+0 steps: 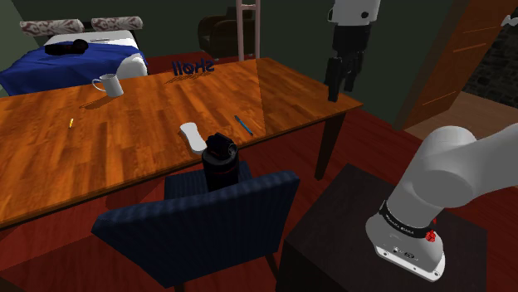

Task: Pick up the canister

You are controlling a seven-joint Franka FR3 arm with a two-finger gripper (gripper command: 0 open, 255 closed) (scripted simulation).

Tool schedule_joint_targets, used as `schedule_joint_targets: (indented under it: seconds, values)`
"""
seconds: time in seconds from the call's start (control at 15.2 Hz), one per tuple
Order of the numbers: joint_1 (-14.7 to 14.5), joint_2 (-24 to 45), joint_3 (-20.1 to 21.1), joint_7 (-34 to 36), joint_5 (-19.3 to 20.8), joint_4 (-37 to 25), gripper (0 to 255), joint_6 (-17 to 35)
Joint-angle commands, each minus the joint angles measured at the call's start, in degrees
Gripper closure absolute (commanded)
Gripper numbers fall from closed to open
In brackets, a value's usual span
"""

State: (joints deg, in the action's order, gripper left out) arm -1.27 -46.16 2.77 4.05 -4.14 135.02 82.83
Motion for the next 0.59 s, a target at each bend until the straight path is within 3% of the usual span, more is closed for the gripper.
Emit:
schedule_joint_targets:
  seconds: [0.0,0.53]
  values:
    - [0.00,0.00,0.00,0.00,0.00,0.00,0,0.00]
    - [3.77,13.85,6.50,22.72,-12.48,-2.77,0,8.03]
